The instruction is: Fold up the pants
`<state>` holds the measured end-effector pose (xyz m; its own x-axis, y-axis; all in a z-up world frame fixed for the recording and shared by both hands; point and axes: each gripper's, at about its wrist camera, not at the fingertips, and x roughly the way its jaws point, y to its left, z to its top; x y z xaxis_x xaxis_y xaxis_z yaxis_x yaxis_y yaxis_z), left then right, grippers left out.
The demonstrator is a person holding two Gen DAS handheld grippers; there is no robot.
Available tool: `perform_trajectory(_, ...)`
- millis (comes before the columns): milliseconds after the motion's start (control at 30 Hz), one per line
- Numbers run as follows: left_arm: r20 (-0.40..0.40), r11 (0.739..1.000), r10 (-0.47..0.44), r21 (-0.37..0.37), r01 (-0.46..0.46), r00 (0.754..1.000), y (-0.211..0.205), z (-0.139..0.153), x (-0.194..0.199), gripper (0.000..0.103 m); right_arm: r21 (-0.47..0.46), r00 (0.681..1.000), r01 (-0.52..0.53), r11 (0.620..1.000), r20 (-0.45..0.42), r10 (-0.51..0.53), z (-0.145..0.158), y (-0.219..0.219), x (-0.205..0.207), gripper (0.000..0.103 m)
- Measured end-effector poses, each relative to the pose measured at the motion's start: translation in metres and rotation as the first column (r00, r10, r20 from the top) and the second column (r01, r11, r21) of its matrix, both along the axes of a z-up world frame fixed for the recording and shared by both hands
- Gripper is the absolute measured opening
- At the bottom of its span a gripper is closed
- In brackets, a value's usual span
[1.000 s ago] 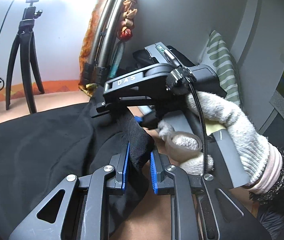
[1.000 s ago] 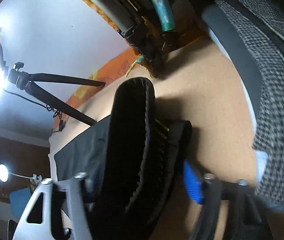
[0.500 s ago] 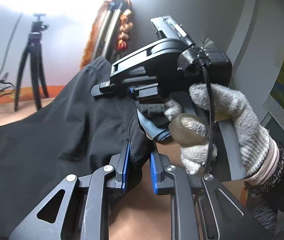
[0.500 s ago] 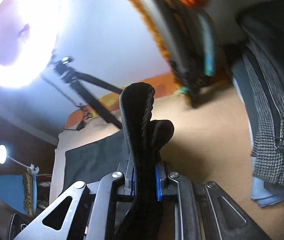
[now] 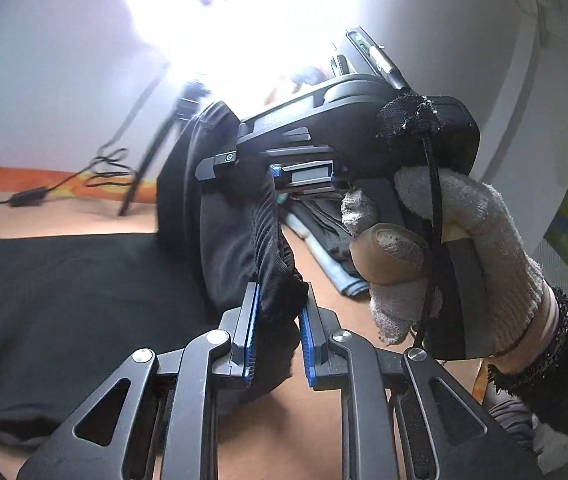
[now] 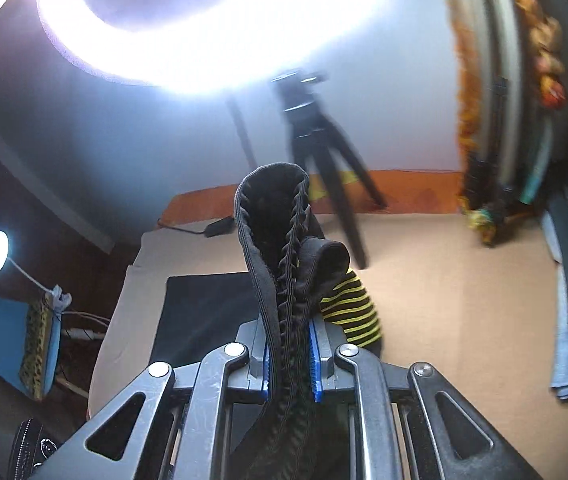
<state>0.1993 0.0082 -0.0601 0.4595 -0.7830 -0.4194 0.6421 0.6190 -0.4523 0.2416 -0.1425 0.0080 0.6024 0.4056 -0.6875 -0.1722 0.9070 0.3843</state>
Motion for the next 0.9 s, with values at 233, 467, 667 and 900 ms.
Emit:
perform_trajectory(233,-0.071,0.988,0.100,-0.111,-0.108,0.992,0.062,-0.019,0.008,0.017,-0.057,0.998,-0.061,0.996,-0.007,0.061,-0.006,0.069,0.010,0.013)
perform_trajectory(467,-0.101,0.977,0.187,-0.084,-0.195,0.977,0.101,-0.036,0.012,0.017,-0.109,0.992,-0.124,0.986,-0.042,0.120,-0.025,0.137,0.022,0.013)
perform_trajectory(667,-0.114,0.966,0.254,-0.022,-0.258,0.960,0.120,-0.045,0.014,0.017,-0.136,0.985,-0.165,0.977,-0.074,0.156,-0.045,0.183,0.030,0.013)
perform_trajectory(900,-0.069,0.943,0.327,0.089,-0.320,0.943,0.132,-0.045,0.014,0.017,-0.136,0.978,-0.194,0.972,-0.102,0.181,-0.061,0.216,0.038,0.013)
